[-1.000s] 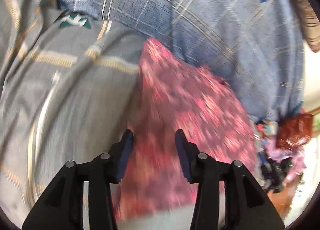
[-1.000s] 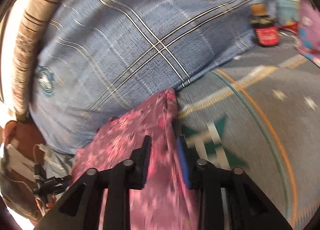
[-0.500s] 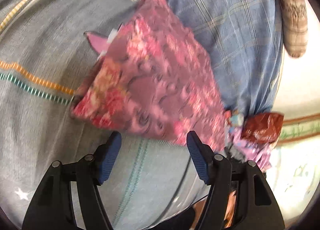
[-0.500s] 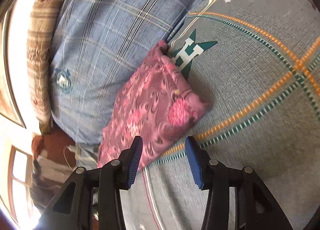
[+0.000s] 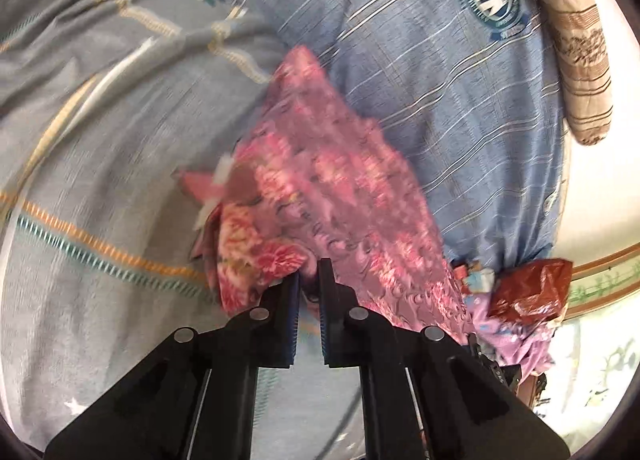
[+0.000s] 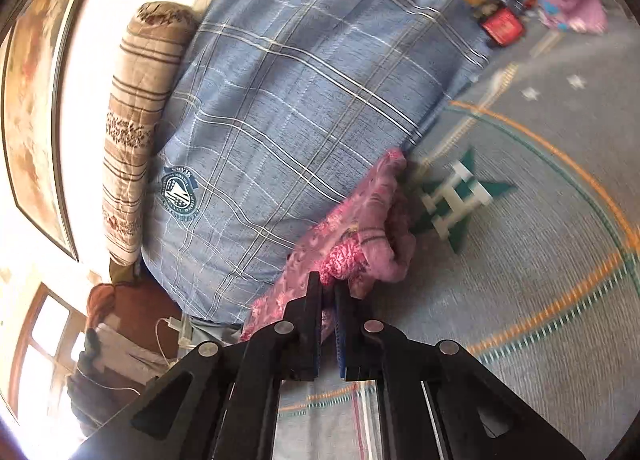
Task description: Fold small clothes
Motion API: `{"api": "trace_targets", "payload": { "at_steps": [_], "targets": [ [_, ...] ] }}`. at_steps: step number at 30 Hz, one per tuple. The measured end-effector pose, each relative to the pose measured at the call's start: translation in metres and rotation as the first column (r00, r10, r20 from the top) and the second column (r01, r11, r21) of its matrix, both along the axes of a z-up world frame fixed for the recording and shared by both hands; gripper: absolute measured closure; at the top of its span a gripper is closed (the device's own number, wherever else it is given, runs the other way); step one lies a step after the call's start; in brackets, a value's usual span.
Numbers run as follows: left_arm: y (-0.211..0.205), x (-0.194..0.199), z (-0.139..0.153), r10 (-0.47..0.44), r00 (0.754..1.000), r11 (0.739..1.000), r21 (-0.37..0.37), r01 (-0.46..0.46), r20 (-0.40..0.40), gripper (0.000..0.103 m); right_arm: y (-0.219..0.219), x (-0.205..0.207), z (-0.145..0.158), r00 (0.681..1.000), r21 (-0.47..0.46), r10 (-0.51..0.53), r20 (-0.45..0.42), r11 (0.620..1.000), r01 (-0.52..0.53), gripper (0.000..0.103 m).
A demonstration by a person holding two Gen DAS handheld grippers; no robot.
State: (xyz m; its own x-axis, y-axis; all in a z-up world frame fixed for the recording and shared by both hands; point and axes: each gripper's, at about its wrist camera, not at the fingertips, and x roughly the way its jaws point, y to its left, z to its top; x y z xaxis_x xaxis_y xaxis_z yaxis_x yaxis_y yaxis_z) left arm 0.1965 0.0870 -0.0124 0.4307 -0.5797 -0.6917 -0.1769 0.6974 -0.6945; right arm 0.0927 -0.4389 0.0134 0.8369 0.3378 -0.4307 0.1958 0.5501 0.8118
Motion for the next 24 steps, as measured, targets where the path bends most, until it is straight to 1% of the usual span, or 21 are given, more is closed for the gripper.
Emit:
{"api": "trace_targets", "payload": {
  "at_steps": [1,2,3,4,5,7,10,12,14,15,16,17,18,19,20,22,24],
  "targets": [
    [0.001,0.0,-0.007,0.005,1.0,1.0,0.014,-0.005,-0.019,0.097,0.001,-0.002,-0.011,1.0,-0.009,-0.004,-0.031,1.0,0.004,0.098],
    [0.004,0.001,-0.022,0.012,0.998,1.0,0.021,-0.011,-0.067,0.097,0.001,-0.004,-0.025,0.997,-0.01,-0.014,-0.08,1.0,0.013,0.098],
    [0.006,0.001,-0.03,0.016,0.996,1.0,0.01,-0.016,-0.092,0.097,0.0,-0.005,-0.038,0.993,0.003,-0.021,-0.117,1.0,0.021,0.098],
    [0.01,-0.001,-0.036,0.022,0.994,0.999,-0.029,-0.025,-0.111,0.097,0.0,-0.006,-0.048,0.989,0.013,-0.026,-0.144,1.0,0.028,0.098],
    [0.016,-0.004,-0.038,0.028,0.993,0.997,-0.072,-0.037,-0.113,0.097,0.0,-0.008,-0.054,0.987,0.019,-0.03,-0.157,0.999,0.033,0.099],
    [0.022,-0.008,-0.03,0.029,0.996,0.997,-0.064,-0.035,-0.09,0.097,0.002,-0.012,-0.05,0.989,0.011,-0.039,-0.14,0.999,0.04,0.093],
    [0.035,-0.017,-0.007,0.031,0.999,0.998,-0.046,-0.032,-0.024,0.095,0.007,-0.017,-0.034,0.991,-0.036,-0.032,-0.129,0.999,0.027,0.093],
    [0.047,-0.02,0.009,0.05,0.998,0.997,-0.06,-0.048,0.025,0.085,0.01,-0.023,-0.024,0.993,-0.066,-0.029,-0.111,0.998,0.022,0.093],
    [0.055,-0.02,0.022,0.066,0.997,0.997,-0.032,-0.064,0.05,0.054,0.009,-0.029,-0.017,0.994,-0.089,-0.046,-0.098,0.995,0.037,0.091],
    [0.056,-0.017,0.025,0.067,0.996,0.998,-0.017,-0.066,0.059,0.05,0.007,-0.03,-0.016,0.994,-0.097,-0.059,-0.093,0.994,0.05,0.088],
    [0.058,-0.014,0.03,0.063,0.996,0.998,0.005,-0.063,0.069,0.048,0.004,-0.031,-0.013,0.993,-0.101,-0.075,-0.092,0.993,0.065,0.086],
    [0.056,-0.009,0.033,0.047,0.996,0.999,0.024,-0.048,0.072,0.045,0.001,-0.031,-0.011,0.992,-0.098,-0.086,-0.092,0.992,0.077,0.082],
    [0.053,-0.003,0.035,0.026,0.997,0.999,0.031,-0.028,0.071,0.041,-0.001,-0.03,-0.01,0.992,-0.084,-0.086,-0.092,0.993,0.078,0.078],
    [0.05,0.003,0.035,0.004,0.998,0.999,0.041,-0.007,0.068,0.035,0.0,-0.027,-0.008,0.993,-0.075,-0.079,-0.091,0.995,0.072,0.077],
    [0.045,0.009,0.033,-0.002,0.999,0.998,0.068,-0.002,0.054,0.034,0.003,-0.024,-0.007,0.994,-0.072,-0.064,-0.092,0.996,0.057,0.075],
    [0.04,0.016,0.029,-0.007,0.999,0.995,0.096,0.003,0.044,0.034,0.015,-0.016,-0.005,0.995,-0.078,-0.01,-0.098,0.997,0.002,0.073],
    [0.037,0.021,0.019,-0.008,1.0,0.996,0.087,0.006,0.022,0.034,0.041,-0.005,-0.006,0.992,-0.065,0.091,-0.091,0.993,-0.097,0.072]
  ]
}}
